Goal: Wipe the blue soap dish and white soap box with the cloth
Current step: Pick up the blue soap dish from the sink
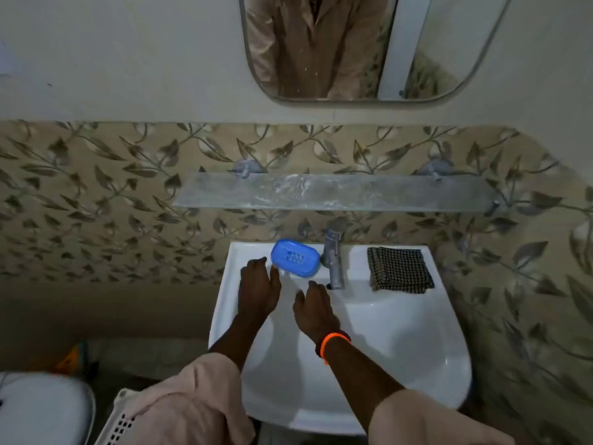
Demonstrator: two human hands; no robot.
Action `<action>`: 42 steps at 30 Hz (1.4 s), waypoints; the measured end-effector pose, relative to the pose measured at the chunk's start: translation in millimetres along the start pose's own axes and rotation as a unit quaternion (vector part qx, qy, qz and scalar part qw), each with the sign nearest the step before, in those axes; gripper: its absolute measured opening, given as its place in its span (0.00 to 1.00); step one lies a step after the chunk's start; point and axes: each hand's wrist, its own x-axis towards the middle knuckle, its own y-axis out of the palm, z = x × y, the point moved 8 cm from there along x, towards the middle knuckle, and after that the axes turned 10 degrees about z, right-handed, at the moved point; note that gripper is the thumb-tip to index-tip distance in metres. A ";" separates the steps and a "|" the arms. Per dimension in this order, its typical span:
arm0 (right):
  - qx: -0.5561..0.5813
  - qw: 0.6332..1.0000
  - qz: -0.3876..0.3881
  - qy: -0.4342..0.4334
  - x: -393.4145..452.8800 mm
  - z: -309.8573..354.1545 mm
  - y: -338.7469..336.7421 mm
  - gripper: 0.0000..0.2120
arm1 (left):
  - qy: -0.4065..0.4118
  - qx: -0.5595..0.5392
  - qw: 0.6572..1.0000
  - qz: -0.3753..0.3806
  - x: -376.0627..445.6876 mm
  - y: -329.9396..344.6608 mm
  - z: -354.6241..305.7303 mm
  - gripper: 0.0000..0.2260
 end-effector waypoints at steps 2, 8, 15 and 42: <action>0.067 0.996 -0.053 0.029 13.6 -0.4 -7.2 0.18 | -0.024 -0.015 1.000 0.003 17.7 -2.0 3.6 0.19; 0.202 0.953 -0.201 0.104 33.6 2.3 -16.2 0.11 | -0.053 -0.057 0.997 0.028 49.7 6.3 15.6 0.18; 0.245 0.929 -0.248 0.127 50.0 5.8 -18.9 0.11 | -0.004 -0.108 0.994 0.019 65.1 6.3 17.0 0.15; 0.326 0.904 -0.245 0.132 45.1 29.7 -29.3 0.11 | -0.179 -0.431 0.884 0.010 68.3 3.4 57.2 0.07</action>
